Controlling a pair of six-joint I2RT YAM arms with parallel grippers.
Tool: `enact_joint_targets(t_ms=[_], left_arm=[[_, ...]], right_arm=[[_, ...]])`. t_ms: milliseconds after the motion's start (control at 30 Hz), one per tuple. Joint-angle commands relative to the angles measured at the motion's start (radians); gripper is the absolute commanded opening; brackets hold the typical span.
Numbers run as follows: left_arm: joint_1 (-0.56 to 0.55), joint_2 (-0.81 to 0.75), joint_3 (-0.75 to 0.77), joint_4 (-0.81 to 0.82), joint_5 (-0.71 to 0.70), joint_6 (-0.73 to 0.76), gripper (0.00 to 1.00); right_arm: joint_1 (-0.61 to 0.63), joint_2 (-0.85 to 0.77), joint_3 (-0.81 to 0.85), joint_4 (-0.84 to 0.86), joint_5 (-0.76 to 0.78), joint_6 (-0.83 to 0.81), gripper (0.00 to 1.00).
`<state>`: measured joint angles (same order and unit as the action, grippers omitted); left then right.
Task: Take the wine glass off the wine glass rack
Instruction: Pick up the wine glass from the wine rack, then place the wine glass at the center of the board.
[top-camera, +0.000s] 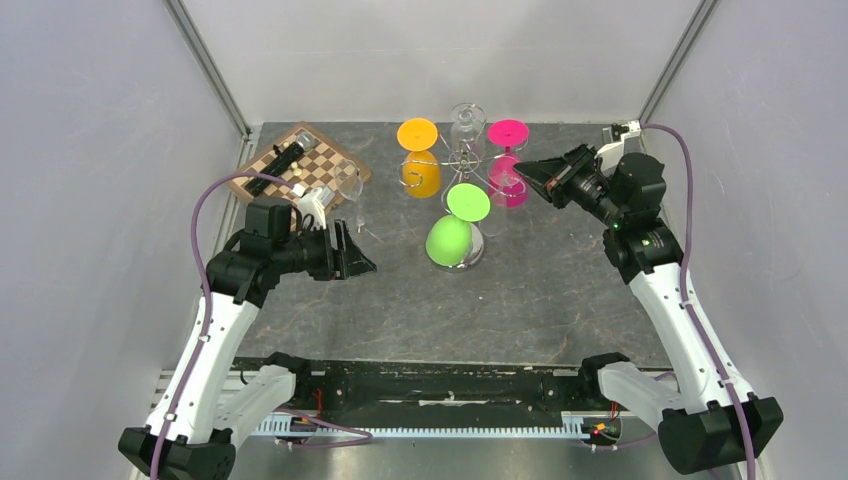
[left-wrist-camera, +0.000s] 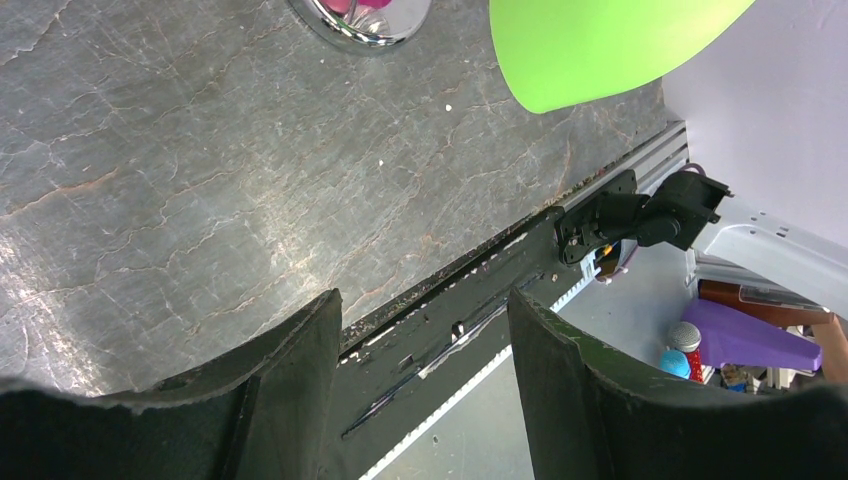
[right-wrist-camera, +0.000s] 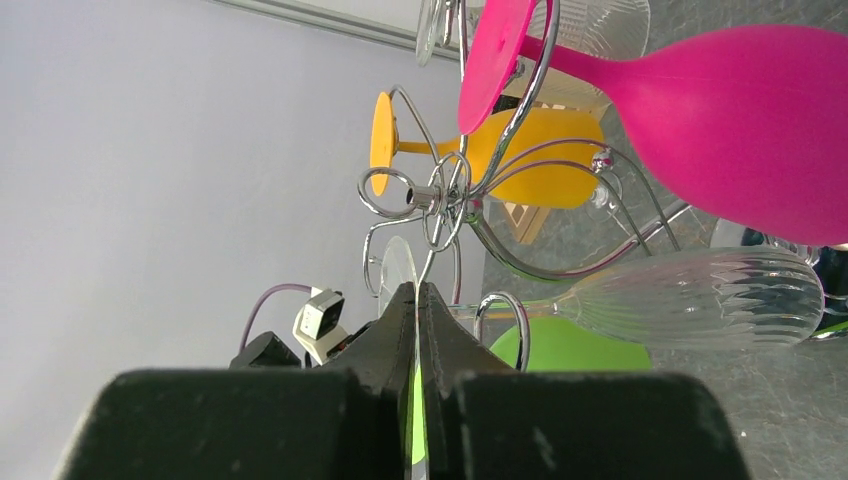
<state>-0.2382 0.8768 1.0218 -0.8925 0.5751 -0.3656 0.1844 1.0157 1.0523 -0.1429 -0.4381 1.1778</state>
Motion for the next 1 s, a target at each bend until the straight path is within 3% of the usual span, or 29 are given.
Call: enact_joint_targets(t_ms=[0, 967], left_arm=[[-0.004, -0.010, 0.046, -0.013, 0.006, 0.040, 0.68], [-0.004, -0.018, 0.052, -0.024, 0.007, 0.038, 0.68]], right_arm=[[-0.013, -0.021, 0.010, 0.056, 0.050, 0.025, 0.00], [-0.065, -0.097, -0.054, 0.038, 0.092, 0.013, 0.00]])
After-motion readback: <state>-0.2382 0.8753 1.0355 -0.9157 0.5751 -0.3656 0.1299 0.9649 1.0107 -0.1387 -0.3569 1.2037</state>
